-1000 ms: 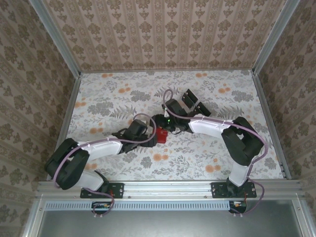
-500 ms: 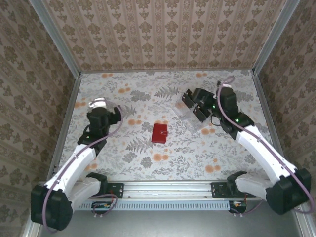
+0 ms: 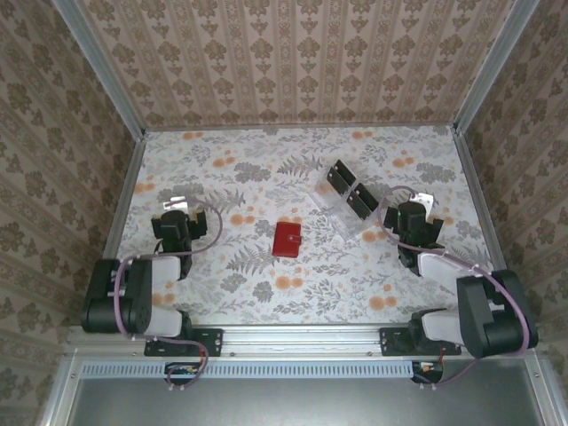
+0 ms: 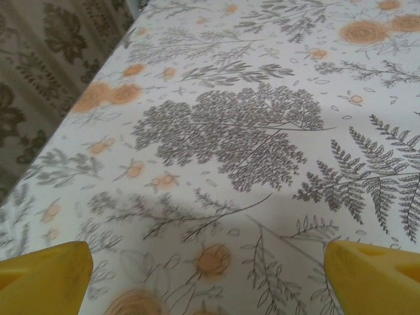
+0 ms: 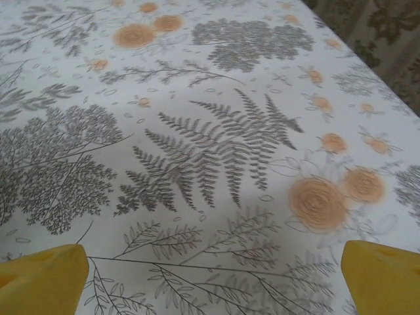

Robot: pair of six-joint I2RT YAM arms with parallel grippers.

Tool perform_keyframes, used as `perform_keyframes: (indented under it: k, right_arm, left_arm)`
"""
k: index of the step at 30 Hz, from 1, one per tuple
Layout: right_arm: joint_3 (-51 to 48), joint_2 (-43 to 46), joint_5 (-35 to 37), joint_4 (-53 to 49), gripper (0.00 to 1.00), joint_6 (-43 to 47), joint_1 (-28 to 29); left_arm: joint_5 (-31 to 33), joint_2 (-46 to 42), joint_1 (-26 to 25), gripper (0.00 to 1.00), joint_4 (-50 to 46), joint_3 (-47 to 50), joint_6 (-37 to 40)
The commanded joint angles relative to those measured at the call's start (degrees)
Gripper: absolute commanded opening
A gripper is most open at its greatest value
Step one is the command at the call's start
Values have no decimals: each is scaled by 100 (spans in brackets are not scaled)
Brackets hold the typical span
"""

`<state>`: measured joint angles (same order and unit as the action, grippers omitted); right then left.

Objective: Put the credit cards into the card holder
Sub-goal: Reset both arms

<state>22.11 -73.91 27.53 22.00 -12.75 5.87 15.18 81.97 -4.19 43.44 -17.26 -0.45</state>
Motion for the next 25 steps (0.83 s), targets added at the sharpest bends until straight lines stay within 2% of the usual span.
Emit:
perform_keyframes:
  k: [1,2,4,6,8,9,16,25]
  right_arm:
    - [-106,-267,-568,2133,100,846,-64]
    - [-153,-433,-857,2402,100,935,-95]
    - [-336,-1062,-1170,3278,100,1051,-128]
    - [-354,-1606,-1400,4084,99,1238,-122]
    - [137,-1351,-1715,2592,97,1026,-297]
    - [76,-1460,-1883,2899,98,951,-445]
    - [68,-1361,-1786,2791,100,1008,-369]
    - [92,-1370,-1992,2757,100,1018,-429]
  left_arm:
    - [-465,579,78,100,1545,-73,317]
    - [-511,754,76,100,1733,-125,407]
    - [-742,584,114,100,848,-409,329]
    - [-1003,646,222,100,714,-543,326]
    - [-1115,670,270,100,756,-551,329]
    - [-1122,651,274,100,687,-560,308]
    - [-1131,661,269,100,692,-568,313]
    - [-1127,661,269,100,692,-563,317]
